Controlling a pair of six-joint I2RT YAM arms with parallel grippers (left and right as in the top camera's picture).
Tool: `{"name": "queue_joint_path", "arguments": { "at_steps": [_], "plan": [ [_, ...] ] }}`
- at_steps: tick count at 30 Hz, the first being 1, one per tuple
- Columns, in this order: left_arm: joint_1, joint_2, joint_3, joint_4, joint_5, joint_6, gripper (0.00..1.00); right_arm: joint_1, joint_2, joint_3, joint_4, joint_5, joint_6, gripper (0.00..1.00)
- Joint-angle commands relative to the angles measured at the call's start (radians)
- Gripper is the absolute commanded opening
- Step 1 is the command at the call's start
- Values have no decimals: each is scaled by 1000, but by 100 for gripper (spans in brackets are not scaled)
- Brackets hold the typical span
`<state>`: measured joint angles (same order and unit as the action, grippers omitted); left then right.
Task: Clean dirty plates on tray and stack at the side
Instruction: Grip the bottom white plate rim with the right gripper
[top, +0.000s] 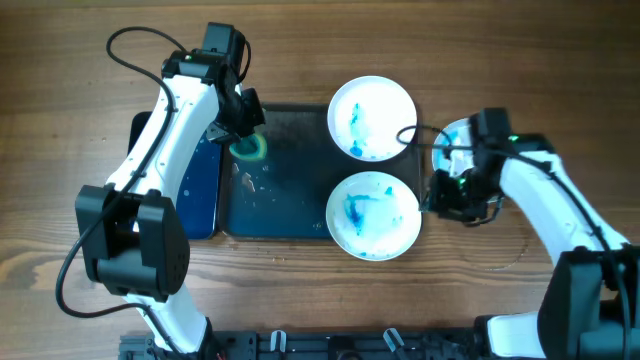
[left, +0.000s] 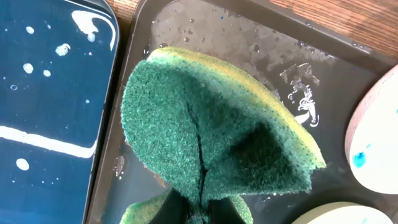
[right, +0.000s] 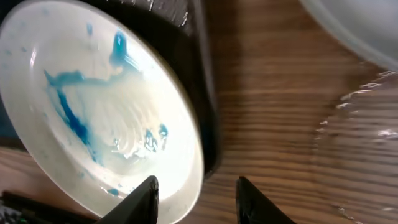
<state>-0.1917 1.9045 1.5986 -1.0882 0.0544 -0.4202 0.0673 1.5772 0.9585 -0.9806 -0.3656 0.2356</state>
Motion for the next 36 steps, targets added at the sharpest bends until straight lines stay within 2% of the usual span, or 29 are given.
{"name": "queue_joint_path", "arguments": {
  "at_steps": [1, 7, 9, 12, 13, 16, 19, 24, 27, 33, 36],
  "plan": [
    [-3, -24, 19, 0, 2, 19, 4, 60, -6, -48, 47, 68, 84, 36],
    [-3, -24, 19, 0, 1, 20, 4, 130, -4, -132, 185, 83, 132, 28],
    [-3, -24, 19, -4, 1, 20, 4, 132, -4, -140, 180, 84, 132, 21],
    [-3, -24, 19, -3, 1, 19, 4, 132, -4, -140, 180, 76, 132, 6],
    [-3, -24, 19, -3, 1, 19, 4, 132, -4, -140, 180, 69, 134, 4],
    [-3, -24, 19, -3, 1, 19, 4, 146, -4, -137, 186, -40, 132, 4],
    [-3, -24, 19, 0, 1, 19, 4, 256, -4, -79, 225, -53, 205, 4],
    [-3, -24, 19, -3, 1, 20, 4, 465, 5, 113, 303, 192, 452, 4],
    [-3, -24, 19, -3, 1, 20, 4, 521, 64, 142, 380, 237, 509, 4],
    [-3, -24, 19, -3, 1, 20, 4, 559, 238, 143, 506, 234, 506, 4],
    [-3, -23, 19, -3, 1, 20, 4, 563, 302, 162, 591, 140, 420, 5]
  ]
}}
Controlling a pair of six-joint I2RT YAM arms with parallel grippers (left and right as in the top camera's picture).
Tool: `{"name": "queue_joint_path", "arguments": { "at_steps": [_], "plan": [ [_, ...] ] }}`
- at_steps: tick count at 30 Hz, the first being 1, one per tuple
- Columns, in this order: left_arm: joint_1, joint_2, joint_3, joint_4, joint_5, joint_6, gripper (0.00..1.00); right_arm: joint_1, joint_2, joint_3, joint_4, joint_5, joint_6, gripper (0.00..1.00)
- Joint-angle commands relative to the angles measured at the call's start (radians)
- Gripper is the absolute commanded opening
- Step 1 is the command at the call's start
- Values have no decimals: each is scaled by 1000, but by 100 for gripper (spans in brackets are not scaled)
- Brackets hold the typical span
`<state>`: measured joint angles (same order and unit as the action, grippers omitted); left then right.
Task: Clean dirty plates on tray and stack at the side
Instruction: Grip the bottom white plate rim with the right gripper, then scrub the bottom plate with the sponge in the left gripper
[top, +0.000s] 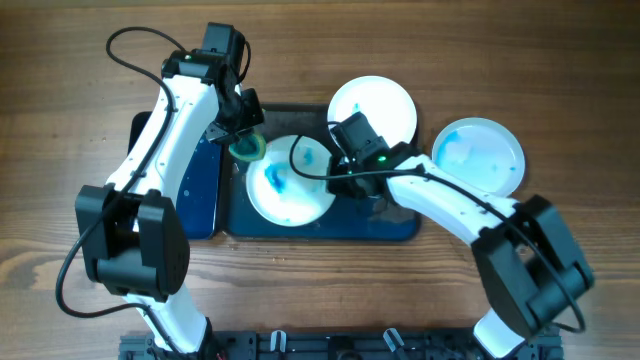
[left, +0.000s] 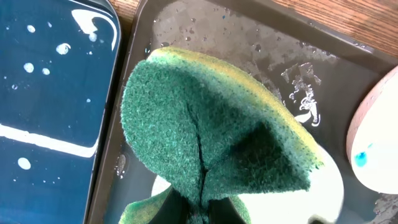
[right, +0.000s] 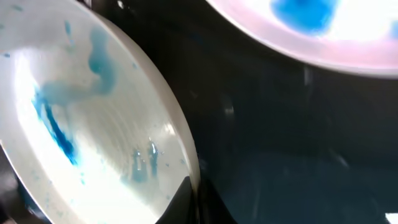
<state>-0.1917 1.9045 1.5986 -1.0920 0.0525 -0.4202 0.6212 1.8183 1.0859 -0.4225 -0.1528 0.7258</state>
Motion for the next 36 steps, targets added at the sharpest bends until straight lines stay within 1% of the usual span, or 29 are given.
{"name": "queue_joint_path", "arguments": {
  "at_steps": [1, 3, 5, 7, 9, 11, 12, 13, 15, 16, 17, 19, 21, 23, 26, 27, 29, 30, 31, 34, 36],
  "plan": [
    [-3, -23, 19, 0, 3, 20, 4, 10, 82, 61, 21, -74, -98, 10],
    [-3, -23, 19, -5, 4, 24, 4, 9, 147, 160, -45, -67, -162, 23],
    [-3, -23, 8, -5, 4, 25, 4, 8, 199, 220, -94, -66, -166, 31],
    [-3, -23, -12, -4, 5, 51, 4, 8, 220, 227, -116, -67, -146, 32],
    [-3, -23, -42, -3, 10, 78, 4, 8, 220, 227, -137, -92, -113, 30],
    [-3, -23, -71, -3, 11, 77, 4, 8, 220, 225, -153, -92, -92, 30],
    [-3, -23, -90, 3, 11, 77, 4, 8, 220, 225, -153, -92, -84, 22],
    [-3, -23, -101, 4, 11, 77, 4, 6, 220, 223, -147, -92, -68, 4],
    [-3, -23, -139, 17, 14, 80, 4, 5, 223, 210, -124, -92, -69, 4],
    [-3, -23, -169, 38, 59, 120, 4, 2, 223, 209, -119, -93, -70, 4],
    [-3, -22, -191, 56, 92, 135, 4, -1, 224, 209, -114, -97, -74, 4],
    [-3, -19, -257, 94, 91, 133, 4, -3, 224, 209, -106, -111, -98, 4],
    [-3, -19, -348, 183, 89, 133, 4, -3, 224, 209, -106, -111, -104, 4],
    [-3, -13, -446, 311, 89, 133, 4, -3, 224, 209, -105, -118, -115, 5],
    [-3, -10, -533, 458, 104, 132, 4, -3, 224, 209, -102, -119, -121, 4],
    [-3, -10, -541, 475, 144, 134, 4, -3, 224, 209, -102, -119, -121, 4],
    [-9, -10, -541, 500, 460, 282, 4, -3, 224, 209, -102, -119, -121, 4],
    [-16, -10, -541, 509, 550, 318, 4, -3, 224, 209, -102, -120, -121, 4],
    [-31, -10, -541, 529, 590, 335, 4, -3, 224, 209, -101, -120, -120, 4],
    [-60, -10, -541, 648, 586, 334, 4, -3, 224, 209, -102, -124, -121, 4],
    [-61, -10, -541, 696, 563, 312, 4, -3, 224, 209, -102, -126, -121, 4]
  ]
}}
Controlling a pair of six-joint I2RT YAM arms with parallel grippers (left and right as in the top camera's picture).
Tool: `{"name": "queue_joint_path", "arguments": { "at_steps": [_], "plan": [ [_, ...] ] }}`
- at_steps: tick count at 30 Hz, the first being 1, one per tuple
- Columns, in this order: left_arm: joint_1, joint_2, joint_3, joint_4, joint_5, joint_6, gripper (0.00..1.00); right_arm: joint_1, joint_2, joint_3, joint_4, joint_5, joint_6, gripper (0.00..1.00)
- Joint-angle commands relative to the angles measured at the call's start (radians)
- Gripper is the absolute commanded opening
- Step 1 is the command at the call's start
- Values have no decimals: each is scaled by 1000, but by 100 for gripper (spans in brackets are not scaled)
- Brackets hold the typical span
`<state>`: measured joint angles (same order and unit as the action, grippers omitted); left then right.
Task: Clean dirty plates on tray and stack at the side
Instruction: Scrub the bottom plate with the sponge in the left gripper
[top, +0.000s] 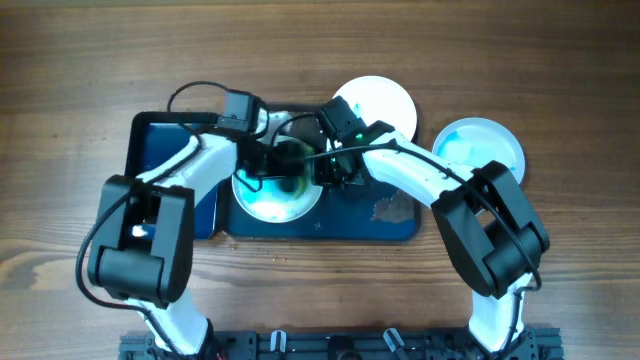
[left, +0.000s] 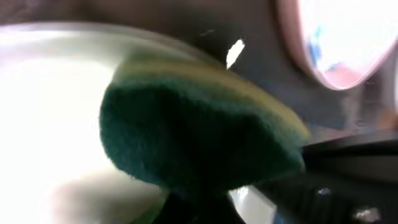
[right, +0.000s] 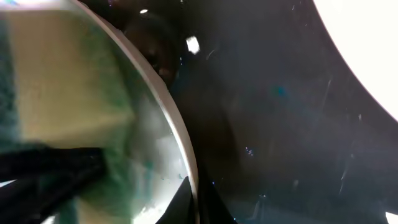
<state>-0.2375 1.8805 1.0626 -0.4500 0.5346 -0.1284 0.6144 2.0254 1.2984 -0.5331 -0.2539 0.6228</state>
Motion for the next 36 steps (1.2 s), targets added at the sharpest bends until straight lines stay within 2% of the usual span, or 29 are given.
{"name": "queue_joint_path", "arguments": {
  "at_steps": [1, 3, 4, 5, 6, 9, 11, 13, 16, 17, 20, 22, 24, 26, 29, 31, 34, 36],
  "plan": [
    [-15, 14, -5, 105, -61, -72, 4, 3, 17, -4, 9, -25, -18, 4],
    [-15, 14, -5, 126, -301, -193, 4, 3, 17, -4, 8, -25, -18, 4],
    [-15, 14, -5, 112, -476, -268, 4, 3, 17, -4, 8, -25, -18, 4],
    [-15, 14, -5, 98, -550, -300, 4, 3, 17, -4, 8, -25, -18, 4],
    [-15, 14, -5, 57, -696, -365, 4, 3, 17, -4, 8, -25, -18, 4],
    [-15, 14, -5, -72, -908, -472, 4, 3, 17, -4, 9, -25, -17, 4],
    [-15, 14, -5, -133, -925, -486, 4, 3, 17, -4, 9, -25, -17, 4],
    [-15, 14, -5, -171, -877, -470, 4, 3, 17, -4, 8, -25, -17, 4],
    [-15, 14, -5, -174, -544, -267, 4, -6, 17, -4, -6, -51, -18, 4],
    [-15, 14, -5, -176, -481, -235, 4, -13, 19, -4, -12, -66, -21, 4],
    [-15, 14, -5, -218, -172, -109, 4, -66, 73, -4, -29, -206, -48, 4],
    [-19, 14, -5, -220, -38, -48, 4, -91, 99, -4, -15, -269, -60, 4],
    [-27, 14, -5, -208, 8, -19, 4, -92, 99, -4, -6, -271, -63, 4],
    [-29, 14, -5, -179, -18, -23, 4, -92, 99, -4, -6, -267, -63, 4],
    [-28, 14, -5, -122, -488, -357, 4, -92, 99, -4, -2, -263, -63, 4],
    [-28, 14, -5, -169, -856, -540, 4, -92, 99, -4, -3, -260, -66, 4],
    [-29, 14, -5, -233, -1035, -568, 4, -92, 99, -4, -2, -260, -65, 4],
    [-29, 14, -5, -265, -1026, -562, 4, -92, 99, -4, 2, -259, -64, 4]
  ]
}}
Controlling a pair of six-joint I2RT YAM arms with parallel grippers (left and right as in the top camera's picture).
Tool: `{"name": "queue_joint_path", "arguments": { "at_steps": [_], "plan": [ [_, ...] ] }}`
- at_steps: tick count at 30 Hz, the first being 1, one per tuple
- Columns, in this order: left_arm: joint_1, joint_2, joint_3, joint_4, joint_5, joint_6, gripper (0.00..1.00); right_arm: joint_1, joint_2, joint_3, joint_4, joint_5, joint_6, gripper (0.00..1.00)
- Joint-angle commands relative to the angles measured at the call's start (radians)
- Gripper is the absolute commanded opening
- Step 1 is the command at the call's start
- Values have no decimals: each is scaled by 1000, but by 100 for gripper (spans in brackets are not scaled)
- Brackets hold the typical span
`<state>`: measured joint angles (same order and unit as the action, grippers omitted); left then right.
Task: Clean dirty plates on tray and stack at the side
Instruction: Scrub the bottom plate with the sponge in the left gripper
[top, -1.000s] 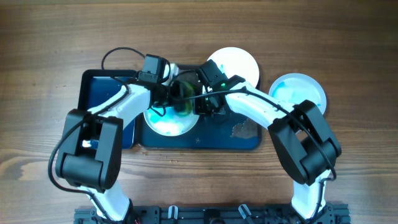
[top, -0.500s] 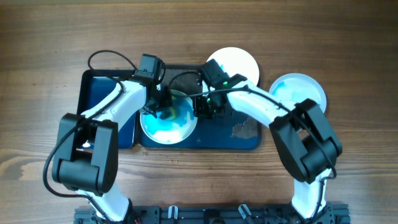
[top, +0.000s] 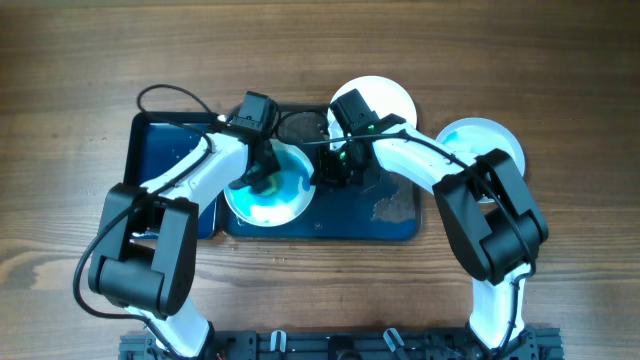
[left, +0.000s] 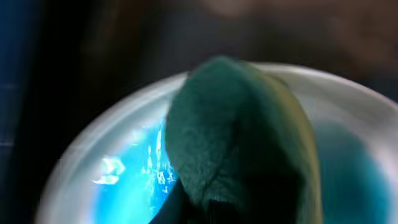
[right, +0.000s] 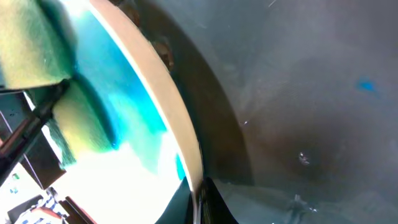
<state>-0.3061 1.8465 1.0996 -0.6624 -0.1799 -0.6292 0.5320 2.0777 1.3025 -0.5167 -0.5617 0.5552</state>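
A white plate smeared with blue (top: 250, 205) stands tilted over the dark tray (top: 395, 222). My right gripper (top: 322, 172) is shut on its right rim, seen edge-on as the plate rim (right: 168, 106). My left gripper (top: 263, 177) is shut on a green and yellow sponge (left: 242, 137) pressed into the plate's bowl, where the plate (left: 87, 155) shows blue smears. The sponge (right: 31, 50) also shows behind the rim. A second dirty plate (top: 390, 97) lies at the tray's far right corner, partly under my right arm.
A third plate (top: 495, 140) with a blue tint lies on the wooden table right of the tray. A blue basin (top: 165, 160) adjoins the tray's left side. Wet smears (top: 392, 207) mark the tray's right half.
The sponge has moved from the plate's right part toward its middle. The plate sits slightly further left and its blue smear has spread. My right gripper still holds the rim.
My left gripper held the sponge over the tray's left end while my right gripper stood open at the near plate's rim. Then the right gripper held that plate at mid-tray beside the sponge. Then the sponge was on the plate, and it is now further across it.
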Motion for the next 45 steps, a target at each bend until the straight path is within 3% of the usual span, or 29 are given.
{"name": "queue_joint_path", "arguments": {
  "at_steps": [1, 3, 6, 8, 11, 15, 18, 20, 25, 30, 34, 36, 38, 42, 45],
  "plan": [
    [39, 48, -42, -54, -268, -35, 4, -10, 47, -8, -15, 49, 3, 4],
    [39, 48, -42, -53, -34, 107, 4, -10, 47, -8, -15, 52, 5, 4],
    [40, 48, -42, -74, 480, 452, 4, -10, 47, -8, -15, 56, 5, 5],
    [40, 48, -42, -127, 658, 591, 4, -10, 47, -8, -15, 56, 5, 4],
    [40, 48, -42, -204, 769, 711, 4, -10, 47, -8, -15, 55, 5, 4],
    [40, 48, -42, -151, 827, 710, 4, -10, 47, -8, -16, 55, 4, 4],
    [40, 48, -42, -16, 840, 669, 4, -10, 47, -8, -15, 55, 5, 4],
    [40, 48, -42, 88, 785, 610, 4, -10, 47, -8, -15, 56, 6, 4],
    [40, 48, -42, 272, 229, 313, 4, -10, 47, -8, -21, 55, 2, 4],
    [40, 48, -42, 171, -253, 171, 4, -10, 47, -8, -16, 56, 3, 5],
    [39, 48, -42, 32, -322, 145, 4, -10, 47, -8, -17, 56, 0, 4],
    [40, 48, -42, -3, -192, 203, 4, -10, 47, -8, -18, 56, -2, 4],
    [40, 48, -42, -13, 153, 385, 4, -10, 47, -8, -16, 56, -2, 4],
    [40, 48, -42, -11, 691, 686, 4, -10, 47, -8, -19, 55, -3, 4],
    [40, 48, -42, -2, 764, 708, 4, -10, 47, -8, -18, 55, -3, 4]
  ]
}}
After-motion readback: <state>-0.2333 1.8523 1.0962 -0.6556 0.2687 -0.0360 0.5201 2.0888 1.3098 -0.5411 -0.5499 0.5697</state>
